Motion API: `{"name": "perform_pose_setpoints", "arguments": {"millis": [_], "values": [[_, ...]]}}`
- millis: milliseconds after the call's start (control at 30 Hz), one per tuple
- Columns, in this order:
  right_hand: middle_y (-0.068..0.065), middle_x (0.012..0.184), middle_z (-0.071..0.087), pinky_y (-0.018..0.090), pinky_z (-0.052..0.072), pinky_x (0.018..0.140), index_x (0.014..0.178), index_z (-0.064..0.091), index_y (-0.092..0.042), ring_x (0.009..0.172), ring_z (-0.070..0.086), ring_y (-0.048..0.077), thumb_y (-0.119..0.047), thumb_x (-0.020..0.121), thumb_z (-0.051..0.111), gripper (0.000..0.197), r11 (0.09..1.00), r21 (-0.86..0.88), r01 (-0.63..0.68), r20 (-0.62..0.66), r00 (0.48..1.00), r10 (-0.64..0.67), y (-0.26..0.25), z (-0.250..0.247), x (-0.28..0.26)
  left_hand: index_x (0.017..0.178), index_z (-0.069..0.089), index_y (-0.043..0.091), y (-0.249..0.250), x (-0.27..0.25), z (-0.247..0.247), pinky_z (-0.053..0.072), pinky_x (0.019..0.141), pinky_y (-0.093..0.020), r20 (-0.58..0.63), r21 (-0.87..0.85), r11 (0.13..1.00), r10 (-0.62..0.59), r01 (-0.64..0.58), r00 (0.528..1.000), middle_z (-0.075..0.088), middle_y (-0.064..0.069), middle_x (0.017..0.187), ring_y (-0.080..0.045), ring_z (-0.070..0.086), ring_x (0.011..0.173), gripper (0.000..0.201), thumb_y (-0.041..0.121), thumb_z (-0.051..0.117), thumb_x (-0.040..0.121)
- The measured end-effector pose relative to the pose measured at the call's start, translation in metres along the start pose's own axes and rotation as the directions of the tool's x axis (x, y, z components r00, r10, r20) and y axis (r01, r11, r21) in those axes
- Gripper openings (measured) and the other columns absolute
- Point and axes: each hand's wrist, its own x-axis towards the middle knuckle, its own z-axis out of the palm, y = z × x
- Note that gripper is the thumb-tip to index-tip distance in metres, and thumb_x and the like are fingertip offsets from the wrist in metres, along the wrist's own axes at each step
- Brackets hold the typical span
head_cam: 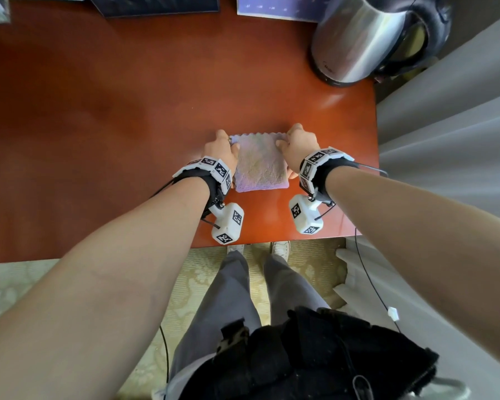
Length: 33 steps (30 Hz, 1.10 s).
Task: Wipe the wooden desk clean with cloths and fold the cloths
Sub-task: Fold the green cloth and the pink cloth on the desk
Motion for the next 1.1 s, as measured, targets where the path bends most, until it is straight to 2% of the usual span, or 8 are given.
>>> {"name": "perform_pose_setpoints", "arguments": {"millis": [167, 267, 433, 633, 833, 933, 1000, 1100], "values": [[0.013, 0.095, 0.062, 0.047, 0.057, 0.074, 0.108, 0.045, -0.011, 0.079, 0.064, 0.035, -0.046, 0.094, 0.047, 0.038, 0.985, -0.173, -0.01, -0.079, 0.997, -0.004, 0.003, -0.006, -0.009, 0.112, 0.041, 0.01, 0.0, -0.016, -0.005, 0.053, 0.064, -0.039, -0.091, -0.037, 0.999, -0.019, 0.016, 0.996, 0.064, -0.009, 0.089, -0.031, 0.063, 0.07, 0.034, 0.041, 0.046, 0.1], [0.009, 0.086, 0.064, 0.042, 0.058, 0.069, 0.096, 0.055, -0.013, 0.073, 0.065, 0.032, -0.047, 0.093, 0.046, 0.035, 0.988, -0.136, 0.072, -0.076, 0.994, -0.082, 0.01, -0.014, -0.019, 0.107, 0.043, 0.011, 0.002, -0.038, -0.011, 0.042, 0.057, -0.036, -0.245, 0.141, 0.984, 0.142, -0.109, 0.959, 0.059, -0.004, 0.084, -0.029, 0.055, 0.066, 0.026, 0.035, 0.047, 0.1], [0.016, 0.074, 0.07, 0.044, 0.061, 0.063, 0.087, 0.066, -0.005, 0.065, 0.07, 0.031, -0.022, 0.085, 0.05, 0.024, 0.993, 0.01, 0.116, 0.094, 0.989, -0.116, 0.012, -0.006, -0.029, 0.105, 0.05, 0.015, 0.003, -0.057, 0.008, 0.044, 0.062, -0.031, 0.0, 0.257, 0.86, 0.457, -0.441, 0.89, 0.058, 0.0, 0.103, -0.02, 0.058, 0.078, 0.015, 0.028, 0.053, 0.099], [0.014, 0.088, 0.069, 0.037, 0.059, 0.071, 0.097, 0.066, -0.005, 0.08, 0.067, 0.03, -0.013, 0.089, 0.039, 0.03, 0.946, -0.264, 0.187, 0.108, 0.98, -0.164, 0.011, 0.003, -0.031, 0.125, 0.05, 0.013, 0.008, -0.051, 0.021, 0.047, 0.086, -0.033, 0.092, 0.256, 0.872, 0.408, -0.418, 0.908, 0.05, -0.005, 0.125, -0.022, 0.053, 0.108, 0.03, 0.019, 0.056, 0.097], [0.008, 0.104, 0.067, 0.036, 0.057, 0.078, 0.107, 0.068, -0.019, 0.09, 0.064, 0.03, -0.012, 0.085, 0.043, 0.034, 0.875, -0.37, 0.311, 0.137, 0.95, -0.28, 0.021, 0.002, -0.036, 0.126, 0.051, 0.015, 0.006, -0.061, 0.02, 0.047, 0.084, -0.034, 0.067, 0.332, 0.828, 0.457, -0.452, 0.887, 0.051, -0.004, 0.124, -0.023, 0.055, 0.109, 0.032, 0.028, 0.057, 0.097], [-0.001, 0.106, 0.063, 0.036, 0.056, 0.077, 0.108, 0.06, -0.027, 0.091, 0.063, 0.025, -0.017, 0.081, 0.052, 0.029, 0.756, -0.478, 0.447, 0.212, 0.894, -0.395, 0.032, 0.002, -0.045, 0.118, 0.056, 0.017, 0.0, -0.071, 0.019, 0.042, 0.076, -0.03, 0.062, 0.36, 0.773, 0.539, -0.523, 0.84, 0.053, -0.001, 0.117, -0.023, 0.055, 0.105, 0.024, 0.026, 0.06, 0.095], [-0.002, 0.11, 0.059, 0.036, 0.055, 0.074, 0.113, 0.055, -0.027, 0.092, 0.061, 0.026, -0.019, 0.079, 0.058, 0.034, 0.681, -0.546, 0.488, 0.269, 0.872, -0.409, 0.04, 0.003, -0.049, 0.115, 0.058, 0.019, -0.005, -0.072, 0.02, 0.04, 0.073, -0.028, 0.075, 0.337, 0.772, 0.548, -0.539, 0.833, 0.053, 0.001, 0.115, -0.021, 0.055, 0.105, 0.023, 0.026, 0.063, 0.093], [0.001, 0.111, 0.053, 0.035, 0.051, 0.07, 0.119, 0.049, -0.024, 0.092, 0.059, 0.028, -0.017, 0.081, 0.062, 0.04, 0.678, -0.553, 0.484, 0.267, 0.874, -0.406, 0.046, 0.007, -0.048, 0.118, 0.056, 0.022, -0.003, -0.071, 0.023, 0.041, 0.072, -0.029, 0.094, 0.338, 0.775, 0.536, -0.533, 0.839, 0.053, 0.001, 0.117, -0.021, 0.053, 0.108, 0.031, 0.032, 0.066, 0.091]]}}
